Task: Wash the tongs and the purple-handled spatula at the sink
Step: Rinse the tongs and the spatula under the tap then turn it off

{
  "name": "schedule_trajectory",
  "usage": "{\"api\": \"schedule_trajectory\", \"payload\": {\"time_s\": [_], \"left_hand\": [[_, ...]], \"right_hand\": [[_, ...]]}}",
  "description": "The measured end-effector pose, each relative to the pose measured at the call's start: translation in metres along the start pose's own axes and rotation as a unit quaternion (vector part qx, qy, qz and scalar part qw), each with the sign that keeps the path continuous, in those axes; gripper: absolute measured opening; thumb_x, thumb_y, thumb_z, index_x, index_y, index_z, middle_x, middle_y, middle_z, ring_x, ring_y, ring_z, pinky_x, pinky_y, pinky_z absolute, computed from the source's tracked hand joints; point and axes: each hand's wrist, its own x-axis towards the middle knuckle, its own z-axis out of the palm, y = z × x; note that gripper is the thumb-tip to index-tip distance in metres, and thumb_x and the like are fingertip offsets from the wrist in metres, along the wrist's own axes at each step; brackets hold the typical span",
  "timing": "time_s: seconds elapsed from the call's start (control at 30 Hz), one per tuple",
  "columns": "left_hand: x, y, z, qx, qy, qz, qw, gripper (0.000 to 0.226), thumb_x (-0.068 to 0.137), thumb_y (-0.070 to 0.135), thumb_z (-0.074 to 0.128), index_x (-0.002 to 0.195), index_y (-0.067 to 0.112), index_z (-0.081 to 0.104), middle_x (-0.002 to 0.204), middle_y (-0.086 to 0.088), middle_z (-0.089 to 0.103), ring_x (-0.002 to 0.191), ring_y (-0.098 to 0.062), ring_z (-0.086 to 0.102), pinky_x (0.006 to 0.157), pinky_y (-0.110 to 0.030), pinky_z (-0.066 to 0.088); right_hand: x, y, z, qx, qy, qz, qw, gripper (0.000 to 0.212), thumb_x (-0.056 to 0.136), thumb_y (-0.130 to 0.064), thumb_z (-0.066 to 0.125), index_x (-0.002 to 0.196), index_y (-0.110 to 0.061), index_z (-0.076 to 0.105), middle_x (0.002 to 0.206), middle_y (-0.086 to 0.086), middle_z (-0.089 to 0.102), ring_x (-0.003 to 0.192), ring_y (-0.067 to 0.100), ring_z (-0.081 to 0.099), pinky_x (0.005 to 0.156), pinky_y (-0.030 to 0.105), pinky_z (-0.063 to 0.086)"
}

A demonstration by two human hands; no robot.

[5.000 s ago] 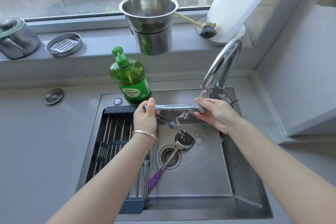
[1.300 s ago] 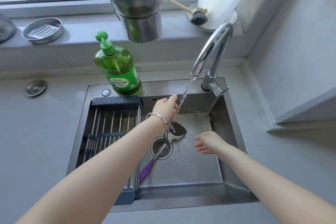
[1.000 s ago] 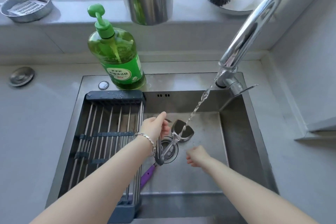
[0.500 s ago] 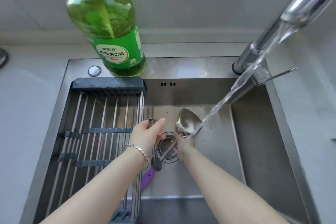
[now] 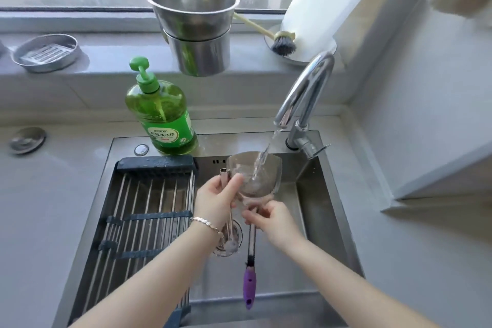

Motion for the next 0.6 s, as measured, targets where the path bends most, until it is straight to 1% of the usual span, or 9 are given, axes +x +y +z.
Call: {"api": "schedule_trajectory", "payload": {"time_s": [0.13,0.2,0.27,0.3,0.37,0.4,0.47,0.53,0.6], "left_hand": [[-0.009,0.021,-0.002,-0.028,0.066,-0.044,0.996,0.030,0.087,0.025,0.064,0.064,0.008,0.056,0.060,-0.008,0.057,0.045,-0.012,0.052,0.045,-0.019,0.047],[-0.014,0.024,0.001,-0.063,0.095,-0.094,0.989,0.029,0.087,0.023,0.063,0.065,0.006,0.055,0.062,-0.011,0.057,0.044,-0.013,0.057,0.044,-0.020,0.053],[-0.019,0.030,0.006,-0.098,0.112,-0.130,0.980,0.027,0.089,0.021,0.062,0.067,0.005,0.055,0.064,-0.012,0.058,0.044,-0.016,0.060,0.046,-0.024,0.055],[-0.020,0.032,0.008,-0.099,0.117,-0.133,0.979,0.028,0.089,0.021,0.061,0.065,0.006,0.055,0.061,-0.010,0.056,0.044,-0.017,0.059,0.047,-0.026,0.055],[-0.020,0.035,0.009,-0.066,0.142,-0.116,0.981,0.036,0.089,0.024,0.061,0.057,0.010,0.051,0.057,-0.005,0.052,0.051,-0.018,0.054,0.051,-0.026,0.048],[-0.023,0.040,0.009,-0.065,0.154,-0.118,0.979,0.038,0.089,0.026,0.061,0.055,0.012,0.050,0.057,-0.004,0.051,0.055,-0.018,0.053,0.056,-0.028,0.046],[-0.022,0.041,0.006,-0.098,0.158,-0.132,0.974,0.034,0.087,0.027,0.064,0.059,0.011,0.053,0.061,-0.007,0.055,0.063,-0.025,0.061,0.066,-0.032,0.055],[-0.022,0.045,0.002,-0.155,0.152,-0.151,0.964,0.027,0.089,0.019,0.061,0.065,0.007,0.055,0.064,-0.013,0.058,0.054,-0.026,0.066,0.051,-0.031,0.059],[-0.023,0.045,0.000,-0.173,0.164,-0.145,0.960,0.025,0.090,0.016,0.059,0.068,0.006,0.055,0.069,-0.015,0.060,0.047,-0.019,0.064,0.046,-0.027,0.055]], "right_hand": [[-0.013,-0.023,-0.012,-0.112,-0.016,-0.012,0.994,0.008,0.091,-0.025,0.058,0.096,-0.019,0.056,0.084,-0.002,0.064,0.082,0.014,0.061,0.084,0.032,0.048],[-0.014,-0.033,-0.013,-0.113,0.068,-0.038,0.991,0.032,0.095,-0.026,0.050,0.124,-0.015,0.043,0.101,-0.002,0.060,0.099,0.015,0.057,0.093,0.032,0.044],[-0.015,-0.043,-0.007,-0.203,0.135,-0.130,0.961,0.054,0.098,-0.023,0.042,0.145,-0.009,0.022,0.136,0.001,0.040,0.127,0.013,0.040,0.107,0.025,0.031],[-0.014,-0.047,-0.001,-0.265,0.127,-0.185,0.938,0.055,0.099,-0.024,0.038,0.147,-0.009,0.018,0.148,-0.001,0.026,0.138,0.008,0.023,0.113,0.023,0.019],[-0.010,-0.053,0.011,-0.359,0.049,-0.257,0.896,0.054,0.098,-0.031,0.025,0.148,-0.010,0.022,0.155,-0.002,0.015,0.138,-0.001,0.004,0.116,0.019,0.001],[-0.007,-0.055,0.014,-0.381,0.008,-0.272,0.884,0.058,0.096,-0.036,0.019,0.147,-0.010,0.026,0.156,0.000,0.019,0.137,-0.002,0.003,0.115,0.019,-0.002],[0.006,-0.056,0.010,-0.411,-0.021,-0.291,0.864,0.073,0.092,-0.054,0.008,0.144,-0.009,0.032,0.153,0.004,0.027,0.138,0.002,0.008,0.117,0.023,0.001],[0.016,-0.060,0.002,-0.432,-0.018,-0.264,0.862,0.093,0.083,-0.068,-0.007,0.145,-0.010,0.031,0.155,0.002,0.025,0.142,0.005,0.007,0.119,0.028,0.003],[0.017,-0.063,0.005,-0.467,-0.033,-0.246,0.849,0.087,0.086,-0.062,-0.007,0.147,-0.009,0.026,0.156,0.001,0.020,0.144,0.007,0.004,0.119,0.031,0.002]]}}
